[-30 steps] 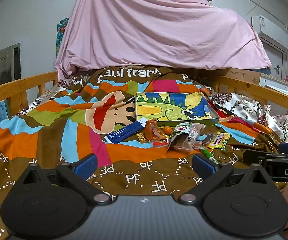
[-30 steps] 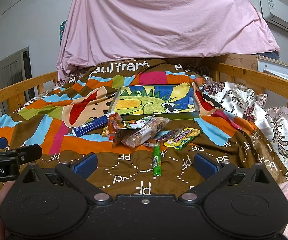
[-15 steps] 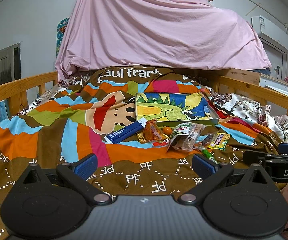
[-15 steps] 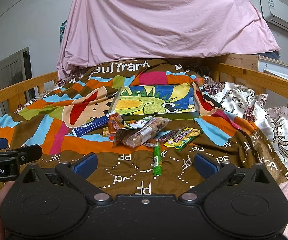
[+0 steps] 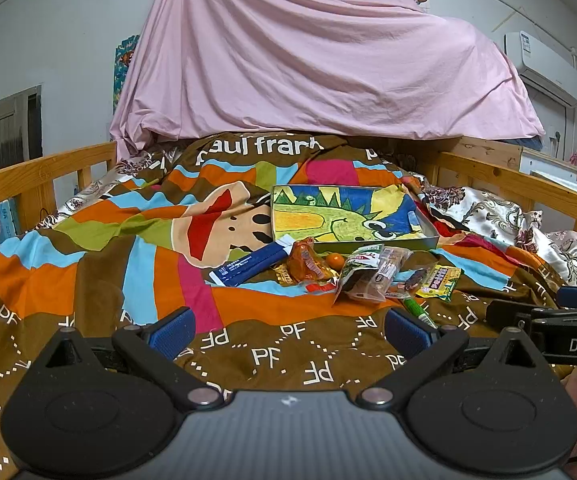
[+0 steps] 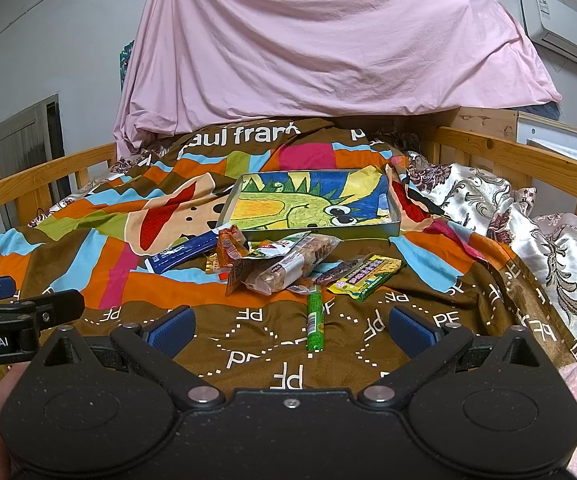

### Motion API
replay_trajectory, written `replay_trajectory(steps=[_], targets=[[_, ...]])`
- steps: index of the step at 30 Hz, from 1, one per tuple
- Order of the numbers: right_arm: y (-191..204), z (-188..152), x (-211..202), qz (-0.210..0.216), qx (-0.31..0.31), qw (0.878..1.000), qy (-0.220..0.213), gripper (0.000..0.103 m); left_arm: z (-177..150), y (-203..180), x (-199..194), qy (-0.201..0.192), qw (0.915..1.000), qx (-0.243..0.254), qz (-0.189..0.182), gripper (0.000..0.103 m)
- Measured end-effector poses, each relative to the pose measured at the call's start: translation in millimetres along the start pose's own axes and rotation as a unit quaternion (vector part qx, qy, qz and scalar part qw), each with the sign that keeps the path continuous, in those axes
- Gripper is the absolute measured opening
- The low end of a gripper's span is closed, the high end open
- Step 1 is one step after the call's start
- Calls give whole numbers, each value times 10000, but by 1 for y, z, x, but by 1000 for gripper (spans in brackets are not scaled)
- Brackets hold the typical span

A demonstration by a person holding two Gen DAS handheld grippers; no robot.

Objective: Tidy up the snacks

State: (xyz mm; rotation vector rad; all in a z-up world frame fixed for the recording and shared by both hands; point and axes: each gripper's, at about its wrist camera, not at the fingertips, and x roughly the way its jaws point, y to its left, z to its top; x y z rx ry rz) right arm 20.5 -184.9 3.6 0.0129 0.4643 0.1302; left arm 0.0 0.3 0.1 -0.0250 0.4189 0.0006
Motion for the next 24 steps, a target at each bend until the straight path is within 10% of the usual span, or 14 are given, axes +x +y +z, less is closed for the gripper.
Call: replay_trajectory(steps=[24], targets=[[2,0,-1,1,-25,10000,6,102,0,0,0,0,10000,-3,3,103]])
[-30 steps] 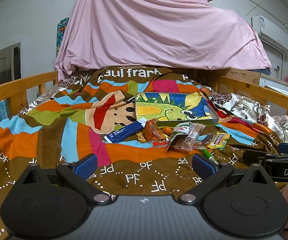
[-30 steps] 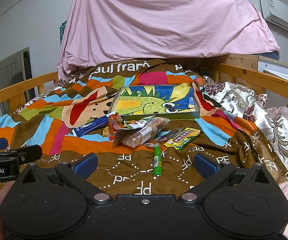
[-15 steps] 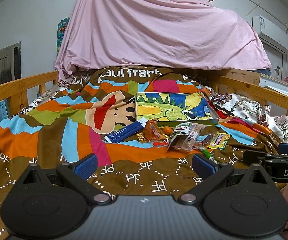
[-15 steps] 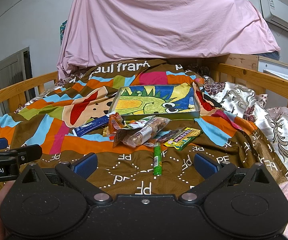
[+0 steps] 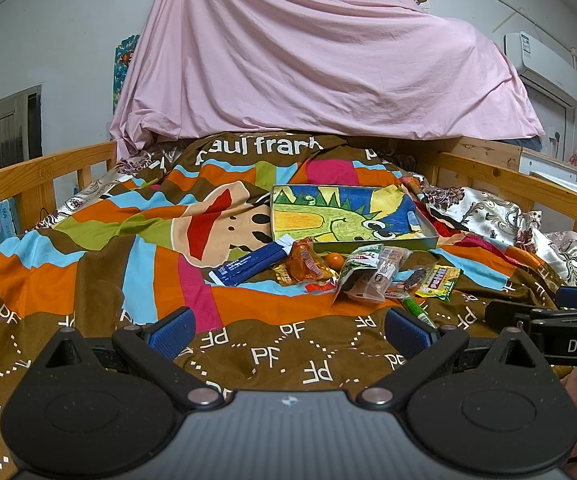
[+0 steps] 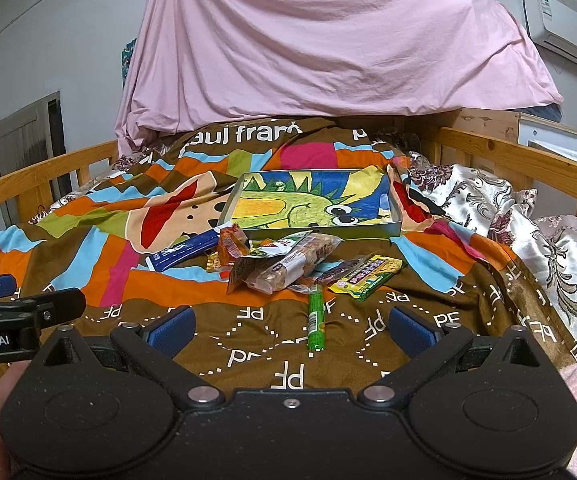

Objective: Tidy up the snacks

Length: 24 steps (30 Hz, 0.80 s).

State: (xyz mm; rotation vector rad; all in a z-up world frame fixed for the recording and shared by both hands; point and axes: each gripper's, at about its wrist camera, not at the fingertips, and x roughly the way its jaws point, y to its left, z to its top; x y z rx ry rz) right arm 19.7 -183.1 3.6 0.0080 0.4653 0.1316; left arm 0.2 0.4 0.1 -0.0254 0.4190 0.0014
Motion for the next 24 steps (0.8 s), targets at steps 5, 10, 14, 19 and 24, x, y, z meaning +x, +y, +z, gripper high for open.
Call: replay_trajectory(steps=[5,10,14,19,24], targets=[[2,0,2,-13,-7,10000,-3,103,2,3,-1,52,10000,-29,-6,103],[3,1,5,-19,-36,10000,21,103,-1,5,5,249,9996,-121,-7,103],[7,2,7,-43,-122,9999,111,102,-4,6,10,386,9991,-169,2,103],[11,1,13,-121,-241,9993,247,103,-7,7,16,524,9985,-153,39,103],[11,1,16,-163,-309,9988,356,102,-9,10,22,618,9979,-173,115,103]])
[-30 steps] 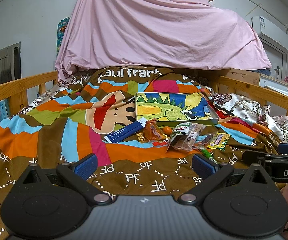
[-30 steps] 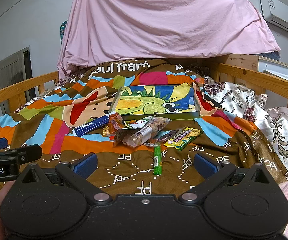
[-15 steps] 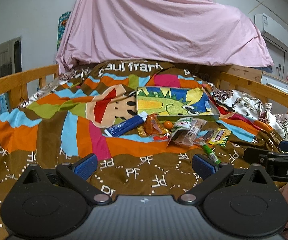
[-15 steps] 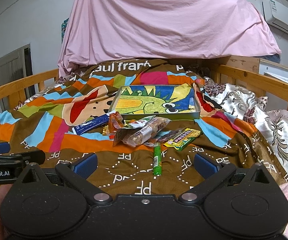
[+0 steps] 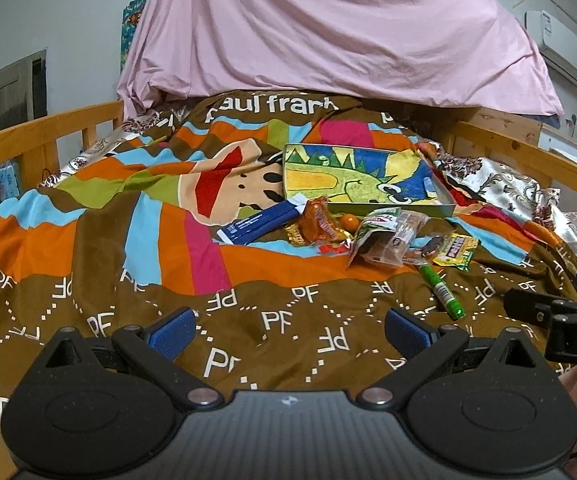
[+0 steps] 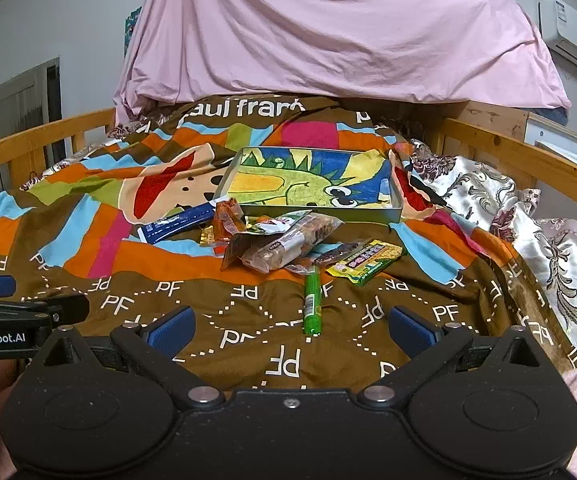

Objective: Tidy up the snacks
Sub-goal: 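Move both tools down toward the snacks beside the dinosaur tray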

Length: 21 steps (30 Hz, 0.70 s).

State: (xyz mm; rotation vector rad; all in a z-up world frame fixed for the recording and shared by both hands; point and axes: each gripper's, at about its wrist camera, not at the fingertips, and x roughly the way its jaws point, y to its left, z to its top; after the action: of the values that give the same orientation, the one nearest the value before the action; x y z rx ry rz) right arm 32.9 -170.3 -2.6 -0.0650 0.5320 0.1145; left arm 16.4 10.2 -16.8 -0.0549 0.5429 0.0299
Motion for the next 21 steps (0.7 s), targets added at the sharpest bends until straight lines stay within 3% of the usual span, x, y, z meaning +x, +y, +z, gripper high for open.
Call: replay_trajectory(steps=[17,21], targets=[[-1,8,24,166,122,9994,280,102,7,-4,18,134,9998,61,112,103],[-5,12,35,24,300,9990,321,102,15,-4,29,139,9998,68,140,103]])
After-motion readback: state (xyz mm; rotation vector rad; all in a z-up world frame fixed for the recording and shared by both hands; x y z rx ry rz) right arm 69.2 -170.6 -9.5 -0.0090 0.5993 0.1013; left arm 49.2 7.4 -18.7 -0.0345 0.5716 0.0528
